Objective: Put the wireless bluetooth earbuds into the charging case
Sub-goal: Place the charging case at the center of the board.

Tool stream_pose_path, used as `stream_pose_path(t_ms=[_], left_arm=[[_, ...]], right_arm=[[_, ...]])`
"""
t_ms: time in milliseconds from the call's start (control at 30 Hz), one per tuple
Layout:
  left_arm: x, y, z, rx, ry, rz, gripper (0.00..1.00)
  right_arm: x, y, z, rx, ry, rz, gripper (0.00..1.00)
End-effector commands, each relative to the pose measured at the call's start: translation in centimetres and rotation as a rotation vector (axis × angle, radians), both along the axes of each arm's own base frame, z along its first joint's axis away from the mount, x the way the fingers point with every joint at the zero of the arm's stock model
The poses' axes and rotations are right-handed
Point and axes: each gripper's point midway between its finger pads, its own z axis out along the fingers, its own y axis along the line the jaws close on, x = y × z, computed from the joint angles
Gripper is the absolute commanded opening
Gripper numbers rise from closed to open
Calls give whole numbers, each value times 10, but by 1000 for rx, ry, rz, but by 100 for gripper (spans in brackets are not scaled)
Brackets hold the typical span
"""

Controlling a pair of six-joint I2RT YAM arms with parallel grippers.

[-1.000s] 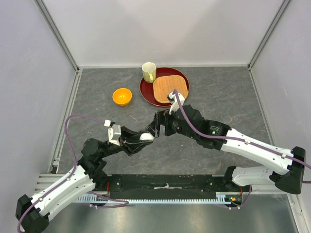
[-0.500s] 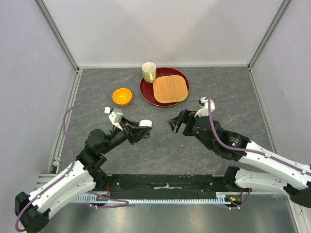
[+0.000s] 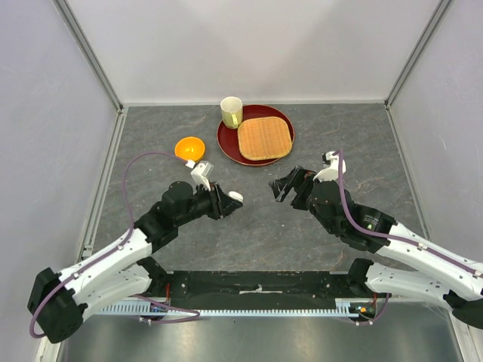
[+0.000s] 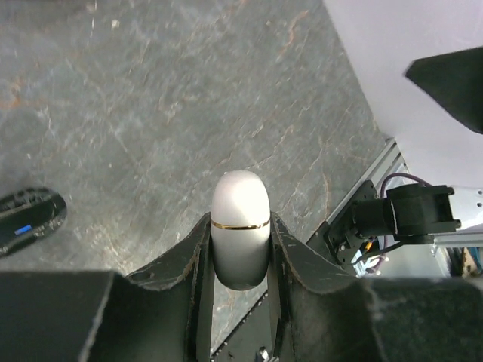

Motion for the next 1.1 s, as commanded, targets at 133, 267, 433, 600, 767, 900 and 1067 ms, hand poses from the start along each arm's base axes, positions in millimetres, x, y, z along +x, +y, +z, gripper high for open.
stream_pose_path(t_ms=[133, 267, 433, 600, 767, 900, 1067], left_arm=[[-1, -20, -31, -80, 268, 18, 2], [0, -26, -60, -51, 355, 29, 2], [9, -33, -77, -62, 401, 57, 2], [29, -39, -86, -53, 382, 114, 2], [36, -68, -94, -21, 444, 49, 2], [26, -75, -107, -11, 463, 68, 2], [15, -78, -132, 4, 528, 94, 2]], right_arm=[[-6, 1, -12, -4, 41, 25, 98], [-7, 0, -14, -10, 45, 30, 98], [-7, 4, -17, -18, 54, 40, 98], [-7, 5, -17, -21, 59, 44, 98], [-6, 0, -17, -22, 53, 28, 98], [-8, -8, -21, -20, 57, 4, 98], [-7, -17, -24, -21, 50, -26, 98]])
